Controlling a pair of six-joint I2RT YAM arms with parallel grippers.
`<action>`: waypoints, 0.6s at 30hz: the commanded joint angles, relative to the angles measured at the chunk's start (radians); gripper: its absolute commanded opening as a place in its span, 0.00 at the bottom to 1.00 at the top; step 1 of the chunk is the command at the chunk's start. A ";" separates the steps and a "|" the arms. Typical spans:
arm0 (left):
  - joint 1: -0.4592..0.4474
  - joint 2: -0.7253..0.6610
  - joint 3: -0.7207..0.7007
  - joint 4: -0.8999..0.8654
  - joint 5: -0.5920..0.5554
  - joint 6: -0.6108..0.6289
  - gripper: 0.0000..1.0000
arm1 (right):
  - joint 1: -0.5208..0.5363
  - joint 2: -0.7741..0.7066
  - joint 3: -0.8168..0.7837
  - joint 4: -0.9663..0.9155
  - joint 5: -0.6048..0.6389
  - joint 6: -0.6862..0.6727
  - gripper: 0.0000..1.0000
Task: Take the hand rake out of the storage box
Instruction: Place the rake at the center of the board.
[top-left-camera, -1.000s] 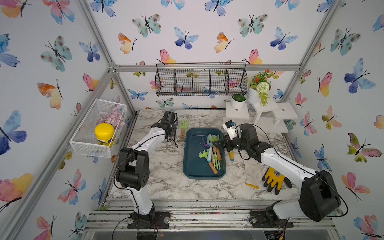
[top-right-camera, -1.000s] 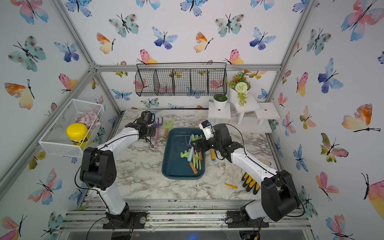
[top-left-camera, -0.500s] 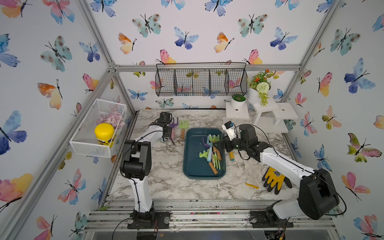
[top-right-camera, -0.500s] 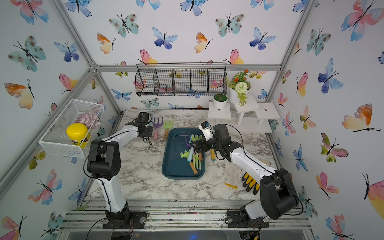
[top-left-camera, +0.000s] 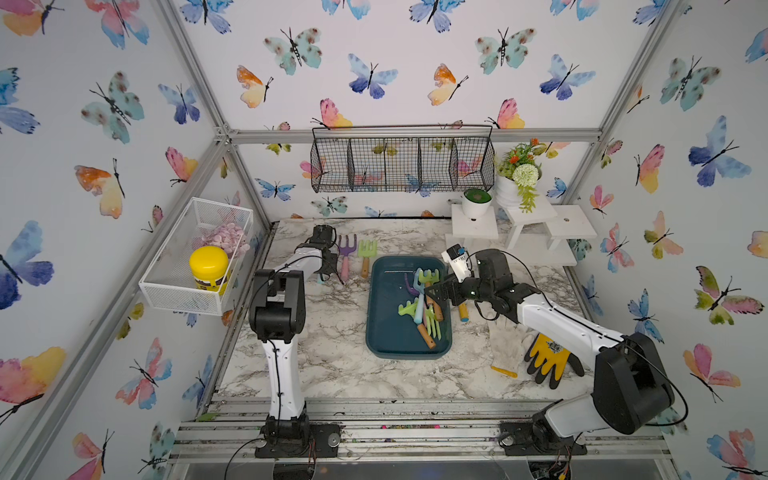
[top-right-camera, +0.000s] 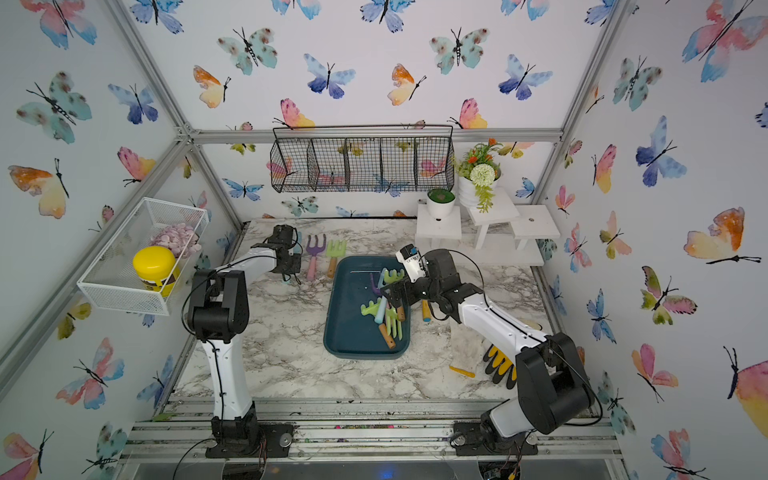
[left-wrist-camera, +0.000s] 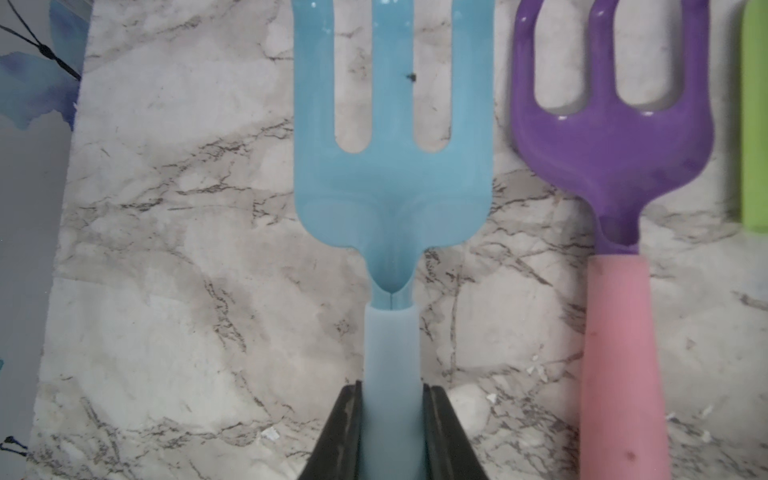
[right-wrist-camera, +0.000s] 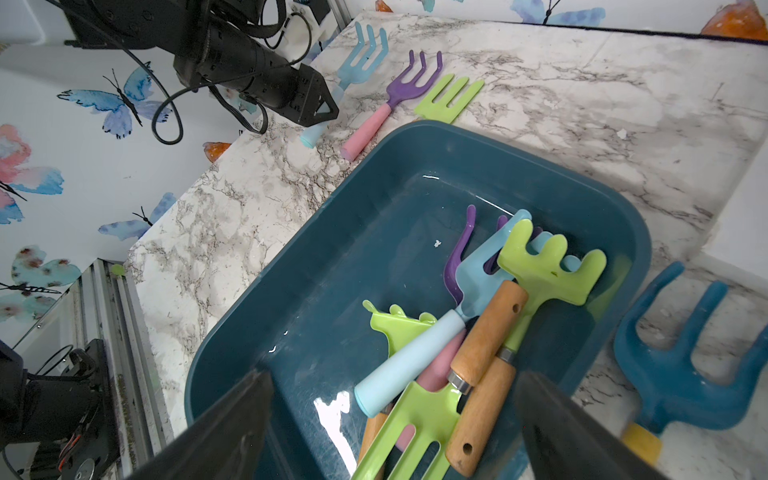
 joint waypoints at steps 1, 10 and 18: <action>0.010 0.037 0.040 -0.008 0.029 0.011 0.23 | 0.001 0.007 0.025 -0.013 -0.024 -0.013 0.98; 0.008 0.069 0.067 -0.010 0.055 0.017 0.25 | 0.001 0.000 0.016 -0.011 -0.021 -0.015 0.98; 0.007 0.094 0.071 0.013 0.047 0.029 0.33 | 0.001 -0.006 0.008 -0.010 -0.019 -0.014 0.98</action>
